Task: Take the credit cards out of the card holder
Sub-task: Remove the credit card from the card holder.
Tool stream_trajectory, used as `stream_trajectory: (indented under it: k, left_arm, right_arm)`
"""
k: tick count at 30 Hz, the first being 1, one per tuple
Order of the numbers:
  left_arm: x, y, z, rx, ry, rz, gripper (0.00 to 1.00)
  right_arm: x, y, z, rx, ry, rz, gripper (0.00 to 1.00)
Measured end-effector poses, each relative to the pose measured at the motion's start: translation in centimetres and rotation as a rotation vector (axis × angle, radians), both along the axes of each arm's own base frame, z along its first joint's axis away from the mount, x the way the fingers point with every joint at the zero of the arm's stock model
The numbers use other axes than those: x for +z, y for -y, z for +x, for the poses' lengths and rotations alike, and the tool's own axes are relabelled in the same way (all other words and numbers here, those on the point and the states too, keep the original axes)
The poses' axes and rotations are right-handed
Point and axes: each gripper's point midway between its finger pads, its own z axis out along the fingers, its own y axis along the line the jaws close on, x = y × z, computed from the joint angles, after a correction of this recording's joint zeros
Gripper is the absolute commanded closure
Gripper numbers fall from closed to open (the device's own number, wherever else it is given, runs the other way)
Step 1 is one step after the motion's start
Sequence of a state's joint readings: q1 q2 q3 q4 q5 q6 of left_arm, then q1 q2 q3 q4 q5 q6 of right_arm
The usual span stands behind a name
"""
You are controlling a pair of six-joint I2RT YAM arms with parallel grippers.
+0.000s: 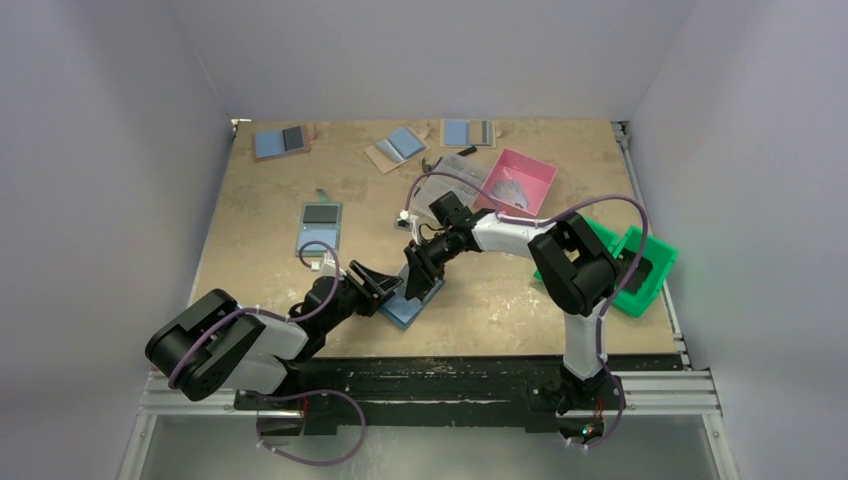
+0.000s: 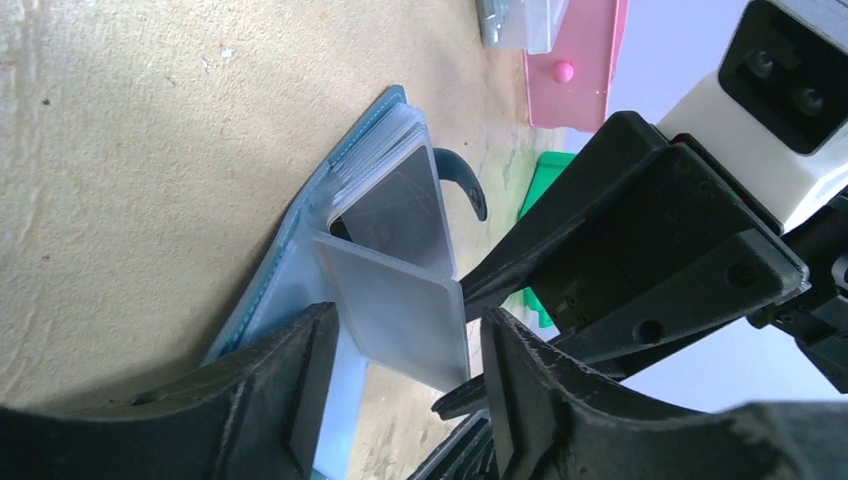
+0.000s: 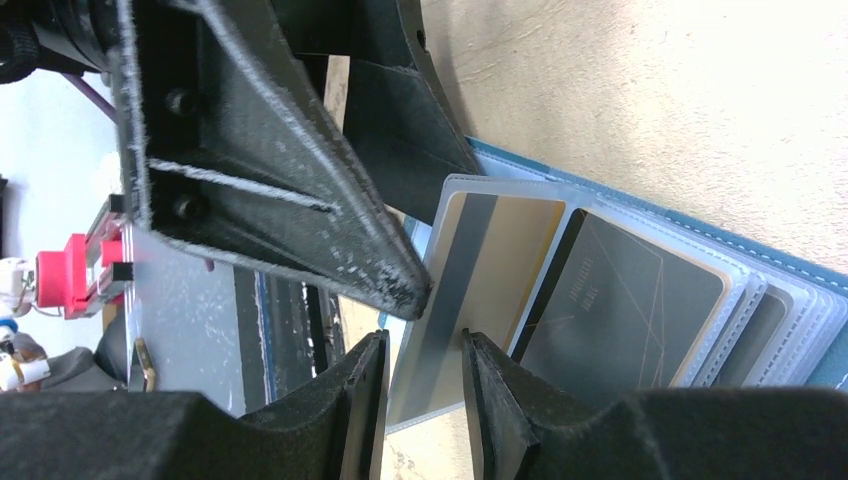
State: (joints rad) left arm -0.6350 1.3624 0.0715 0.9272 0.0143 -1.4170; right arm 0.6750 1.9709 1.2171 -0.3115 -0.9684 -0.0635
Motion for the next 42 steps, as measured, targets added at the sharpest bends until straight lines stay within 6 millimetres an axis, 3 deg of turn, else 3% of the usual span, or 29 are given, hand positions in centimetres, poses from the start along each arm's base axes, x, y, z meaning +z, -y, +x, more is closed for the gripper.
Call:
stream_trajectory:
  k: [4, 18, 20, 24, 29, 37, 42]
  left_arm:
    - [-0.2, 0.0, 0.0, 0.004, -0.013, -0.002, 0.54]
    - [-1.5, -0.4, -0.5, 0.005, -0.062, 0.032, 0.55]
    - [-1.9, -0.5, -0.6, 0.005, -0.076, 0.042, 0.61]
    - [-2.2, -0.6, -0.8, 0.005, -0.093, 0.058, 0.85]
    - [-2.8, -1.0, -1.1, -0.006, -0.108, 0.111, 1.0]
    - [-2.0, -0.5, -0.4, -0.132, 0.046, 0.273, 1.0]
    - [0.5, 1.2, 0.5, -0.3, 0.259, 0.384, 1.0]
  right_arm:
    - [0.1, 0.1, -0.4, 0.019, -0.003, 0.007, 0.6]
    - [0.3, -0.1, -2.3, 0.126, 0.032, 0.009, 0.59]
    - [0.3, -0.2, -2.7, 0.142, 0.032, 0.01, 0.6]
    - [0.8, -0.3, -3.0, 0.161, 0.027, 0.025, 0.6]
    - [1.1, -0.3, -2.4, 0.163, 0.052, 0.036, 0.6]
    - [1.5, 0.9, 0.2, 0.095, 0.071, 0.04, 0.62]
    - [2.6, 1.4, 1.4, 0.066, 0.097, 0.067, 0.62]
